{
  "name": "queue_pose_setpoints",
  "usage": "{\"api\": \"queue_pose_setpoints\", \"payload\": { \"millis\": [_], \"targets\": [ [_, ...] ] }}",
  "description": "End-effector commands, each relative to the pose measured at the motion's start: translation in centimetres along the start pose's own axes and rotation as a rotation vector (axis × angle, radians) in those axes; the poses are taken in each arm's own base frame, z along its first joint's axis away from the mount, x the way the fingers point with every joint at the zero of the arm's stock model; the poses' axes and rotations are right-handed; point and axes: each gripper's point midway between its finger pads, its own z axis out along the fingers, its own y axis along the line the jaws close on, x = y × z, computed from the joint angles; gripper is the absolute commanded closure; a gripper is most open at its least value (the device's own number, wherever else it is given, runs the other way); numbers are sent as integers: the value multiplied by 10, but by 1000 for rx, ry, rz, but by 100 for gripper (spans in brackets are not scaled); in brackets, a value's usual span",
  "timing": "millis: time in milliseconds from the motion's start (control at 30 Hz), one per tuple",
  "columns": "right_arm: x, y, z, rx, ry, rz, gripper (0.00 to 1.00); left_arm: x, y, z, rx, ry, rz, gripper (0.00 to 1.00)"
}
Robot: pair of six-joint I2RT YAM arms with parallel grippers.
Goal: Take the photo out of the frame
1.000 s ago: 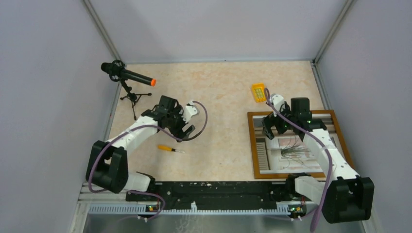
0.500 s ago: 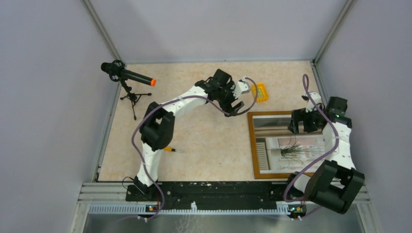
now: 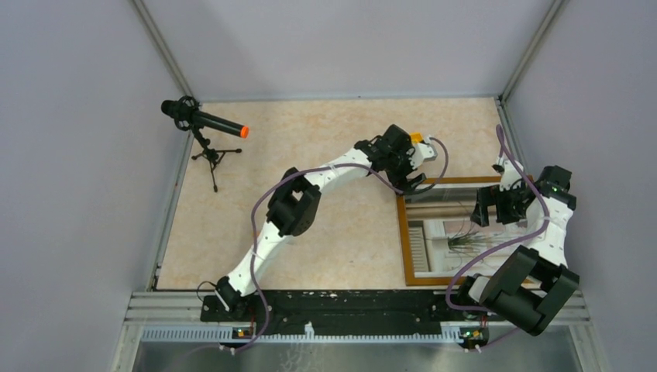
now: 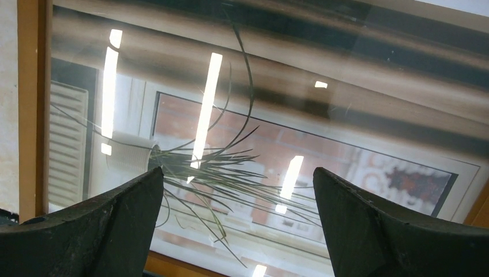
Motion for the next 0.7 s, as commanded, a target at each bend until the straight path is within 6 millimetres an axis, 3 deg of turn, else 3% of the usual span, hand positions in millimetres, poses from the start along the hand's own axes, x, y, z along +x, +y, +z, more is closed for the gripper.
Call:
{"api": "queue_pose_setpoints", "payload": {
  "millis": [0,100,300,367,433,567,667],
  "targets": [
    [-8,0,-7,6,-34,-55,1,-25,15,10,-74,-82,-27,4],
    [-7,1,-6,-1,-31,-54,1,-21,22,19,-100,-75,-41,12],
    [-6,1,-3,-13,-23,-44,1,-13,26,28,-115,-68,-39,38],
    [-5,0,-4,-11,-21,-45,1,-6,30,29,-135,-45,-30,41],
    [-5,0,-4,-9,-17,-44,1,3,36,29,-168,-12,-16,50],
    [-5,-2,-4,-3,-7,-41,1,19,56,18,-261,54,-28,74],
    [-3,-7,-5,17,9,-33,1,32,67,3,-311,97,-67,86]
  ]
}}
